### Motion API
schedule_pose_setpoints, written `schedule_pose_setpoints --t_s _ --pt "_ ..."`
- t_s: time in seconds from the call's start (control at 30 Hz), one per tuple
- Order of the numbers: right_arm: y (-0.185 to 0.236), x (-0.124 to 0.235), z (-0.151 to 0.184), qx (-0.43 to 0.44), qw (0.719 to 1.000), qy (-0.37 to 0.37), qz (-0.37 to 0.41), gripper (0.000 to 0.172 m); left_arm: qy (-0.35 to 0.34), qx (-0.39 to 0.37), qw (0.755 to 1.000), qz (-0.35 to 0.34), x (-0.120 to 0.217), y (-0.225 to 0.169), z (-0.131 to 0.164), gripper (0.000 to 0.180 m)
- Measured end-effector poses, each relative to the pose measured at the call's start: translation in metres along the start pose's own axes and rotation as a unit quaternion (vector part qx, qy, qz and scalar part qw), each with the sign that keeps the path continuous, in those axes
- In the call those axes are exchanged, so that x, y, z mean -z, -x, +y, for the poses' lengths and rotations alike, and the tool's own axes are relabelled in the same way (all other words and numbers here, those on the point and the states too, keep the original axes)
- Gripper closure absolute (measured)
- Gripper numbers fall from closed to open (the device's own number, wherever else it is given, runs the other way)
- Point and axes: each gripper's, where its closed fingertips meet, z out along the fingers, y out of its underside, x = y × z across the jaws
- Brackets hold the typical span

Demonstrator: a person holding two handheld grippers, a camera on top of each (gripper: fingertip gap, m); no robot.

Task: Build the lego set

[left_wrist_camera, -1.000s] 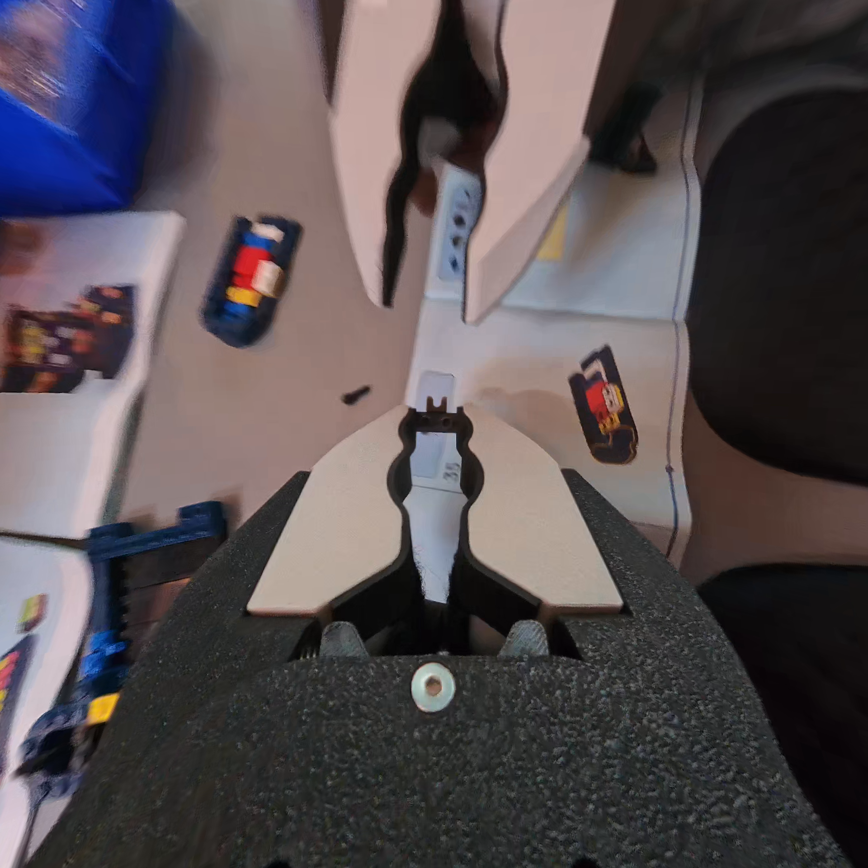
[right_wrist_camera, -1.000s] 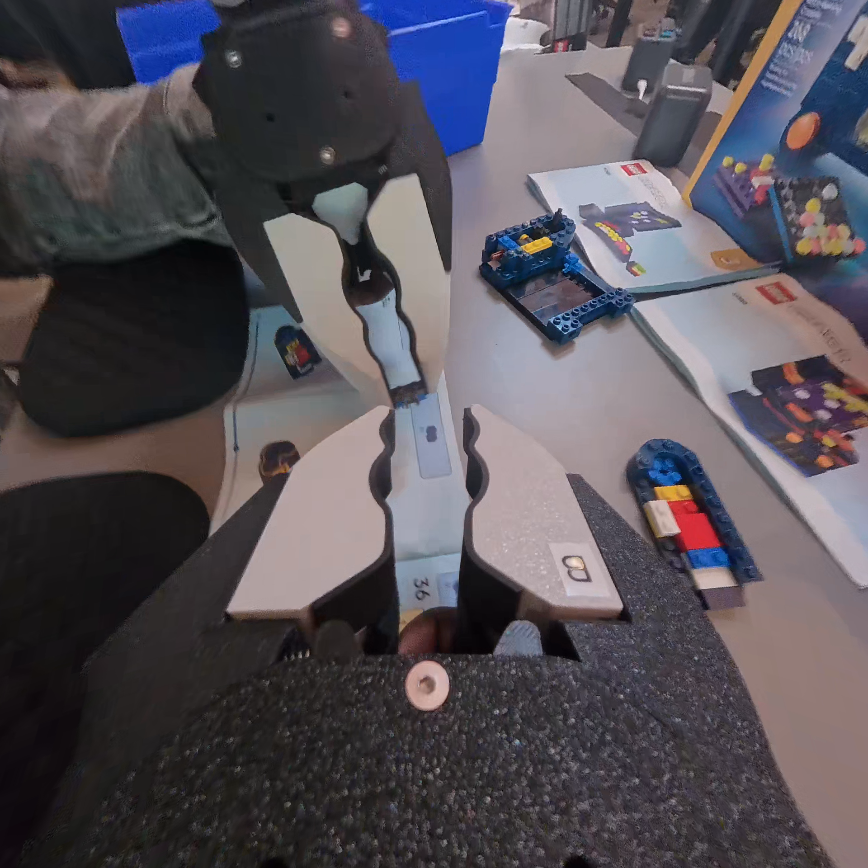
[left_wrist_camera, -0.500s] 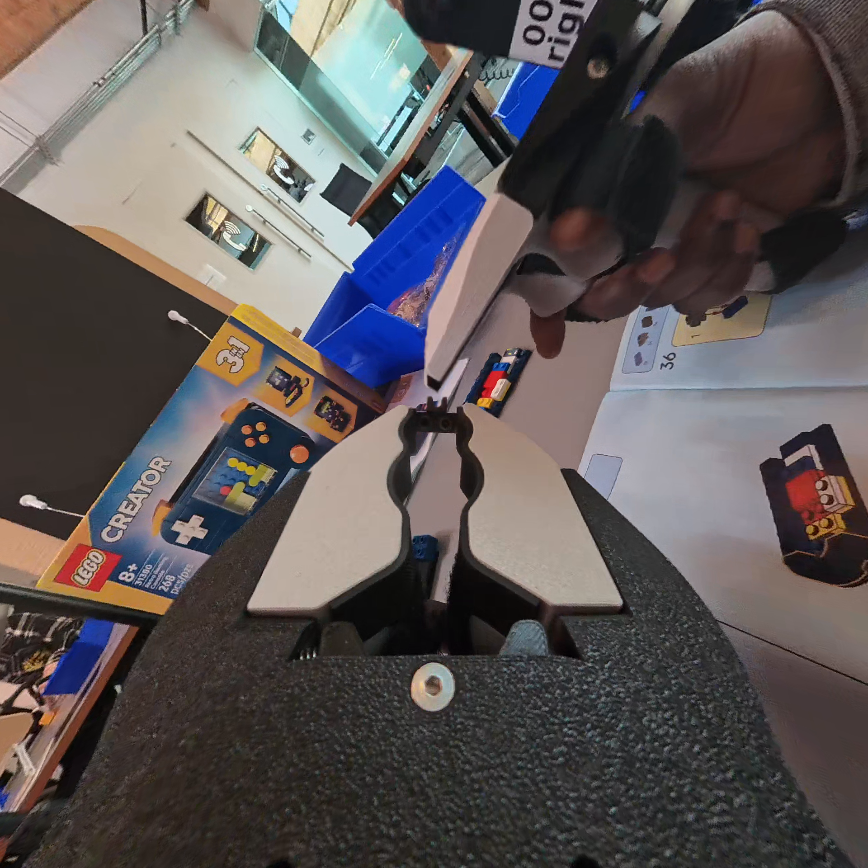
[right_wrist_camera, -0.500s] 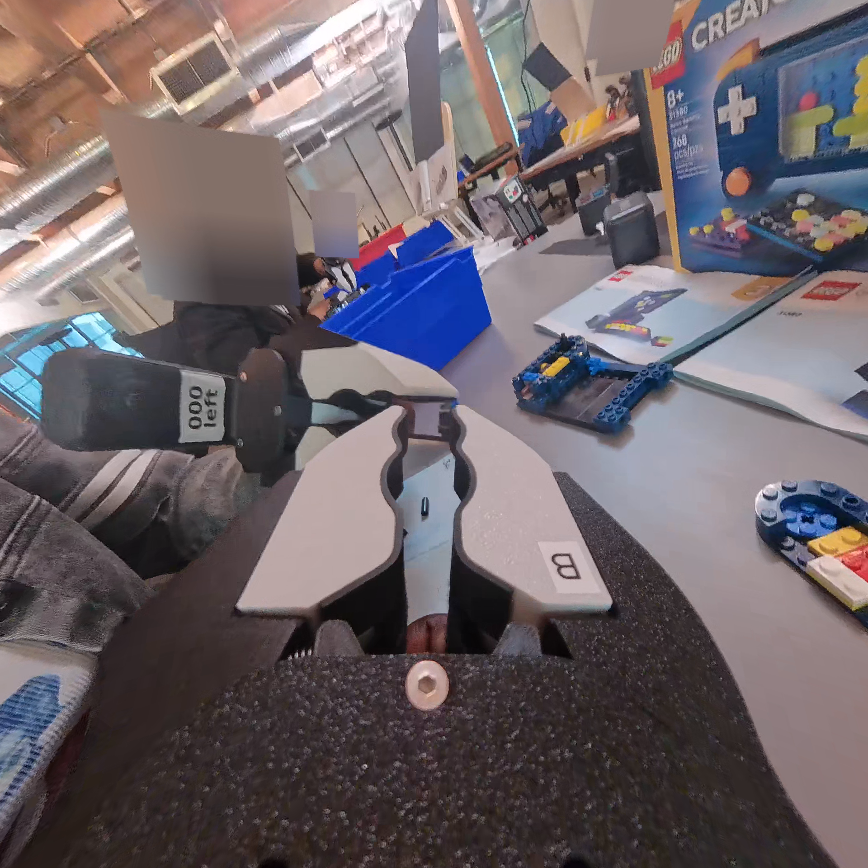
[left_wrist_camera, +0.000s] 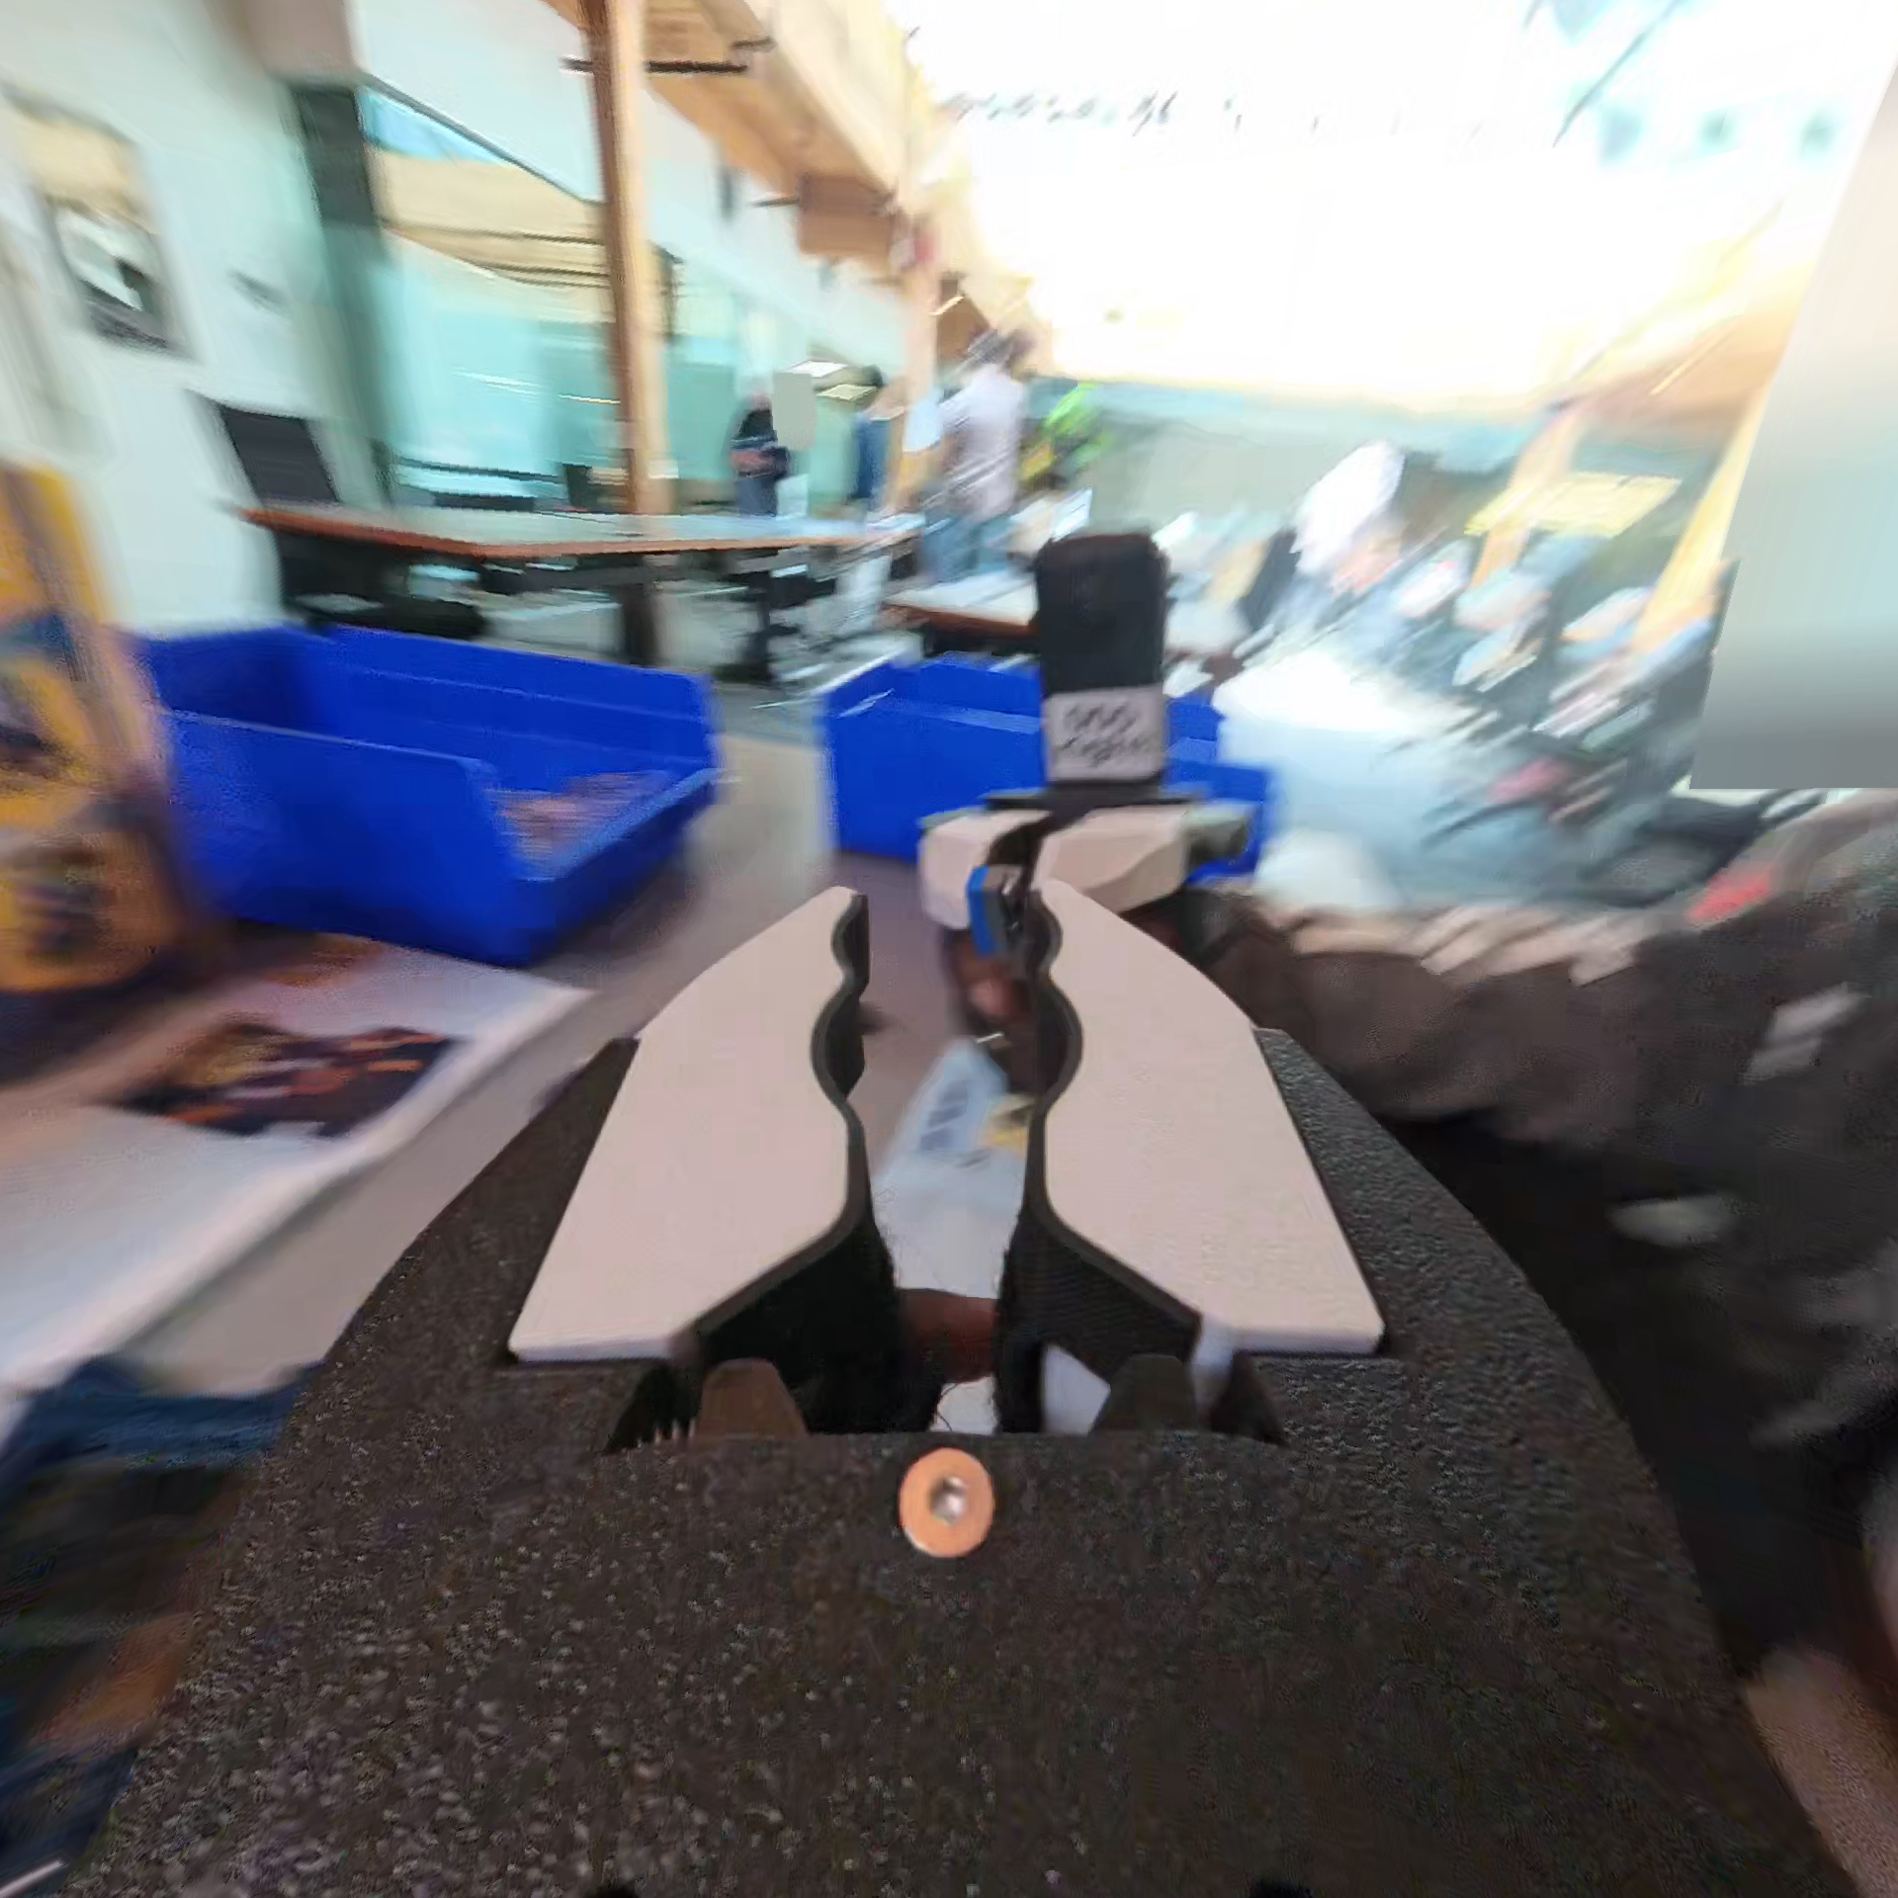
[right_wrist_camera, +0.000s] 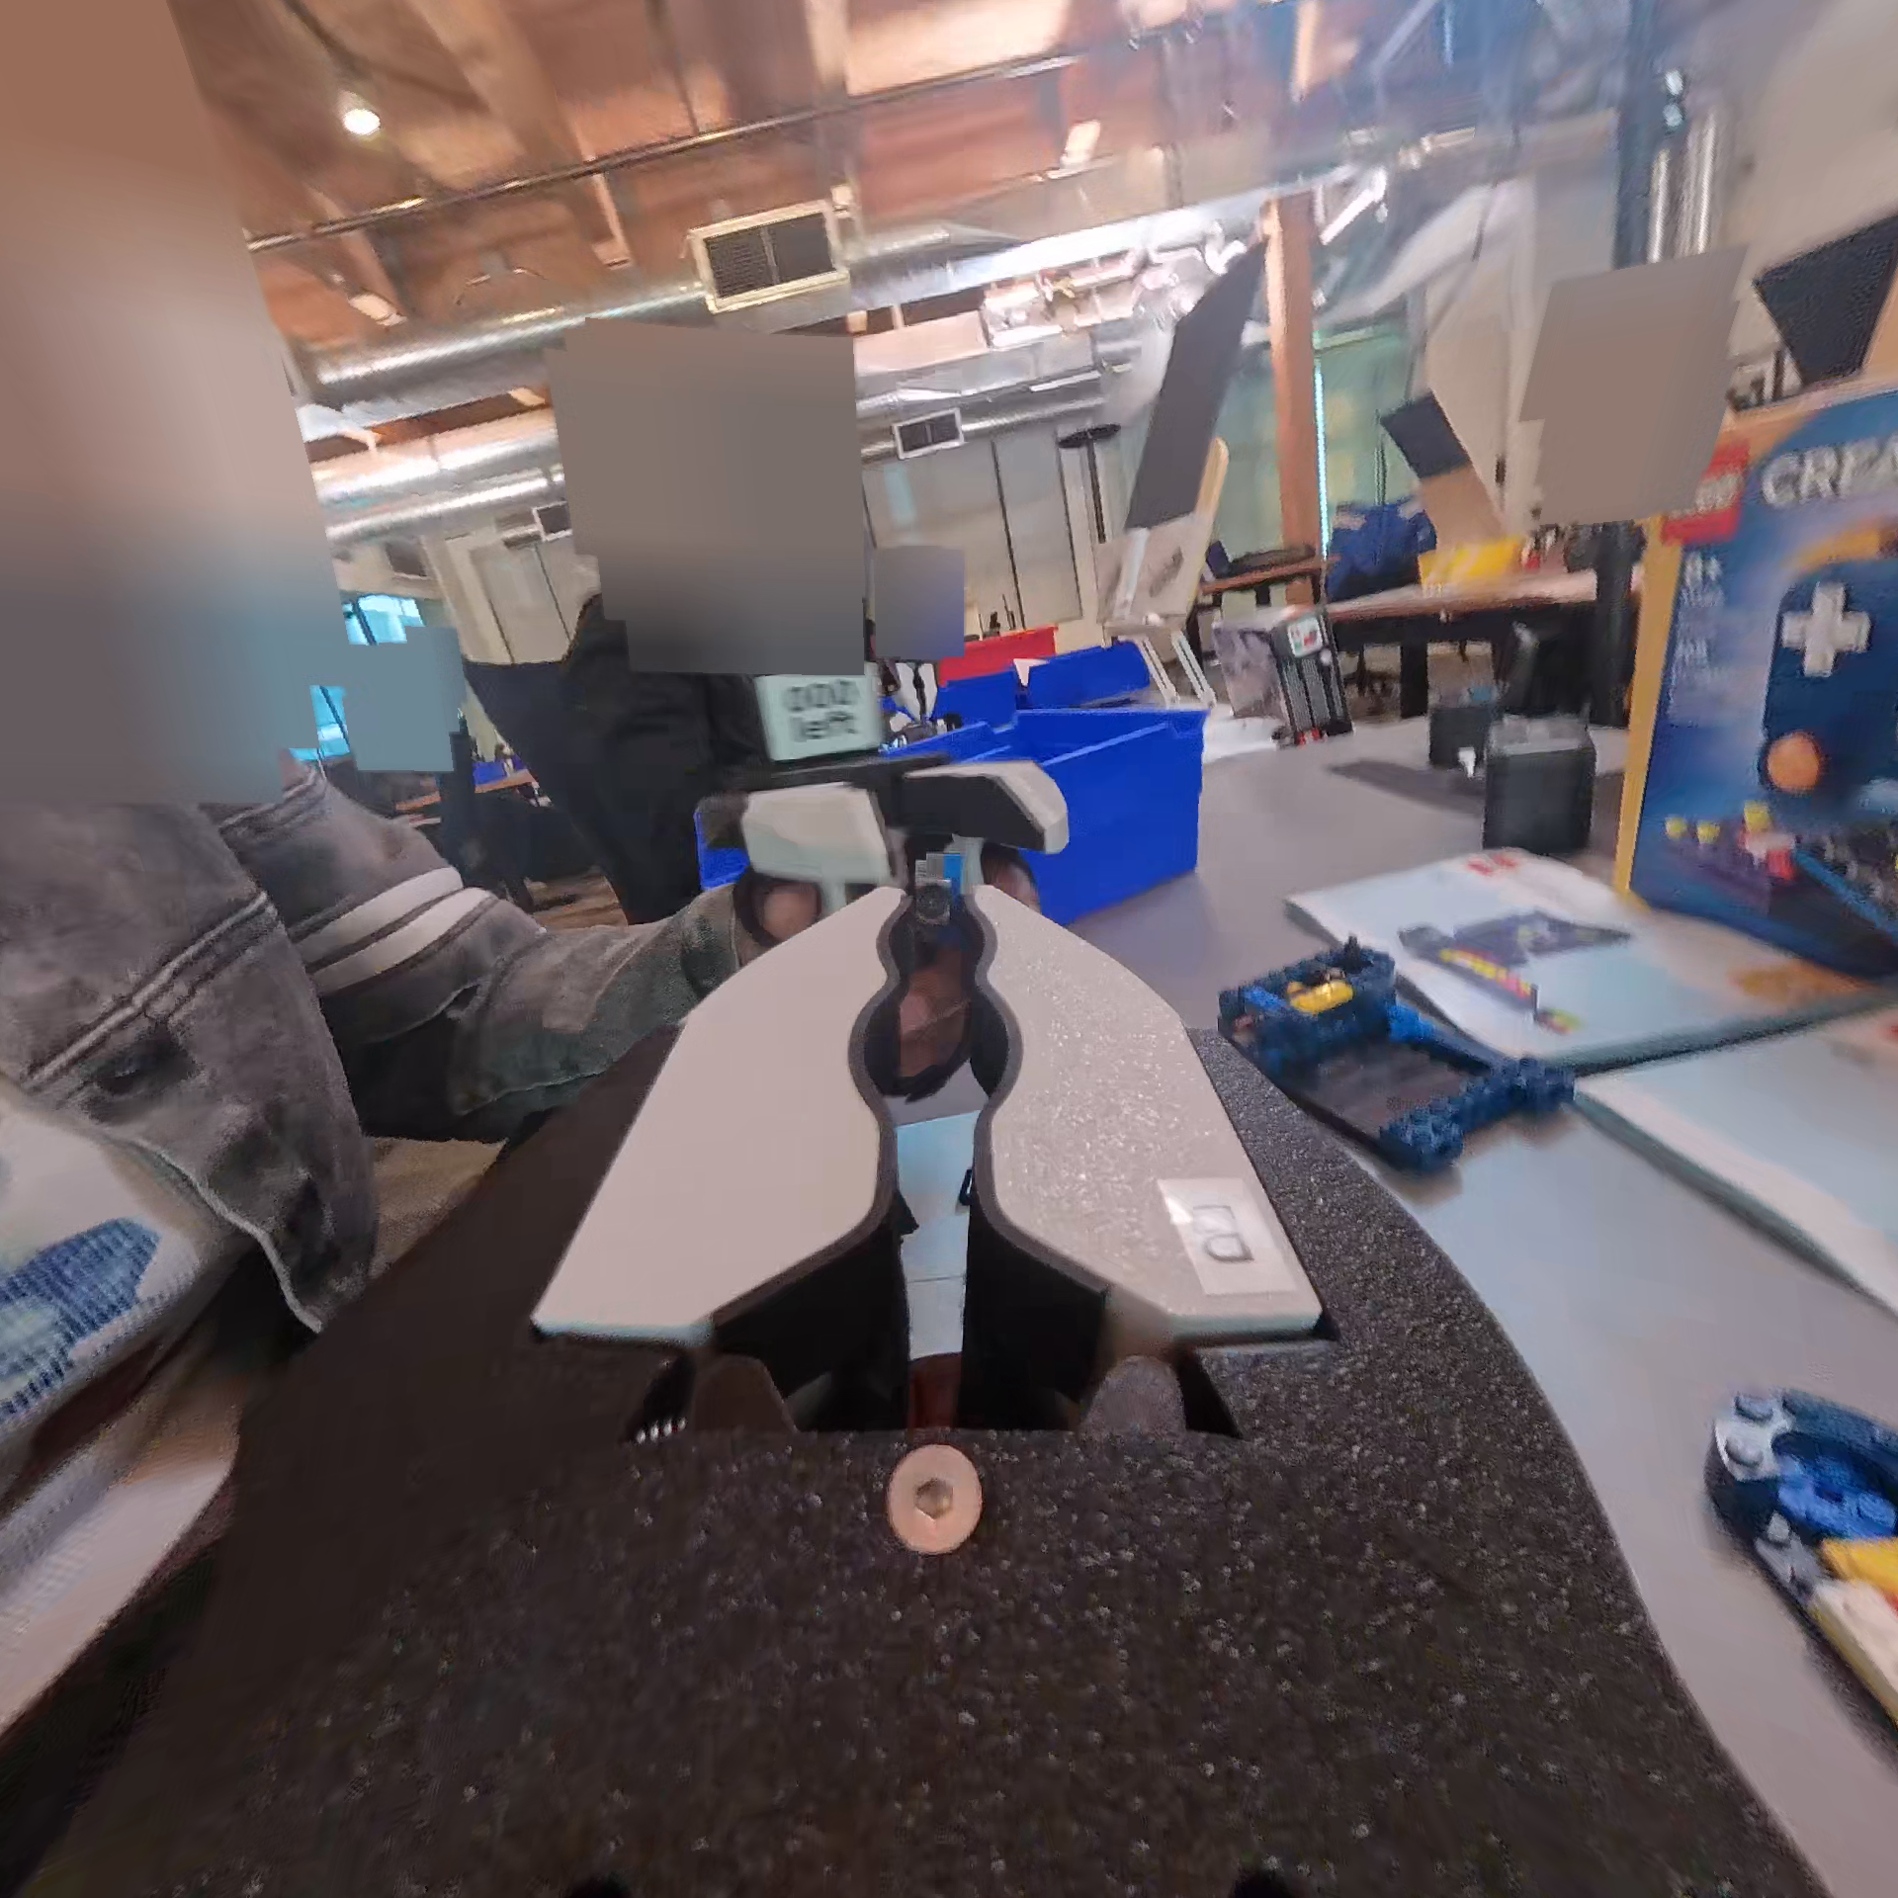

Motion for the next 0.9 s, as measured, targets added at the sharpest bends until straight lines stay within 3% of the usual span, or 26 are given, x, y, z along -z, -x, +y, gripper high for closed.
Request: schedule_pose_setpoints --t_s 0.07,0.1,0.3,0.4,0.5,0.6,0.67,0.9 --pt "0.009 -0.004 0.0 0.036 0.999 0.001 -0.011 0.164 -0.025 0.102 0.992 0.064 0.001 -0.009 -0.005 0.154" --pt "0.012 -0.005 -0.001 0.045 0.999 0.001 -0.012 0.164 -0.021 0.112 0.99 0.078 0.0 -0.013 -0.003 0.158" --pt "0.014 -0.006 0.0 0.04 0.999 0.001 -0.015 0.164 -0.019 0.055 0.996 0.075 0.0 -0.02 -0.002 0.172" --pt "0.007 -0.007 0.001 0.04 0.999 0.009 0.008 0.164 -0.023 0.078 0.994 0.066 0.002 -0.013 -0.002 0.173" --pt "-0.02 0.004 0.002 0.046 0.995 0.027 0.088 0.154 -0.076 0.133 0.987 0.053 0.014 0.006 -0.017 0.173" --pt "-0.057 0.027 0.044 0.027 0.965 0.189 0.18 0.136 -0.128 0.174 0.976 0.019 0.033 0.034 -0.026 0.173" --pt "-0.076 0.044 0.075 0.035 0.926 0.3 0.228 0.137 -0.151 0.177 0.973 0.001 0.043 0.046 -0.03 0.173" --pt "-0.089 0.033 0.108 0.055 0.849 0.455 0.263 0.15 -0.122 0.17 0.978 -0.018 0.04 0.049 -0.021 0.173"
